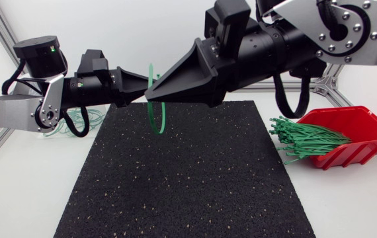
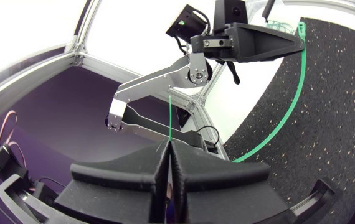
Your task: Take a green cable tie from the red box, thread the tail through the head to close it, then place it in the transparent bin on the left.
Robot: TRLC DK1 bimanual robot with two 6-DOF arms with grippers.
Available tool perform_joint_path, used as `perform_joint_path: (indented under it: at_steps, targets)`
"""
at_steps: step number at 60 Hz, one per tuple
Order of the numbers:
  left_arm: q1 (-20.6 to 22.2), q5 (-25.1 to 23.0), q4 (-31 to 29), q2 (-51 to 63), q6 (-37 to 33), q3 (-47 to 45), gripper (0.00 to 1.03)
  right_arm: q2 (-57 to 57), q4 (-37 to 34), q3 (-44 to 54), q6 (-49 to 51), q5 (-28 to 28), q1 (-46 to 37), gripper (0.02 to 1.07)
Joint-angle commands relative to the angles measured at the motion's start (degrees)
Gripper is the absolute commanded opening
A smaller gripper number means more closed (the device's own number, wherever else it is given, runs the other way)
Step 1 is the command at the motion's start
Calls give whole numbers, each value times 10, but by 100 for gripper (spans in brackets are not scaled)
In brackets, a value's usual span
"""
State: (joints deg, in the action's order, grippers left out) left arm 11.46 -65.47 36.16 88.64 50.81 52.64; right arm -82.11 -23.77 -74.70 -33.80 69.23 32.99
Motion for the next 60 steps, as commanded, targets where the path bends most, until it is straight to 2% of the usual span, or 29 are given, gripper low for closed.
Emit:
perform_joint_path:
  at_steps: [1, 23, 45, 60]
  targets:
    - [8, 3, 16, -28, -38, -25, 4, -10, 2, -14, -90, 5, 4, 7]
    - [35, 30, 26, -73, -132, -80, 4, -28, 15, -26, -251, 6, 1, 7]
    - [45, 61, 37, -151, -231, -145, 4, -70, -63, -48, -252, 6, -27, 7]
    - [78, 91, 40, -204, -279, -181, 4, -53, -72, -14, -254, 6, -35, 7]
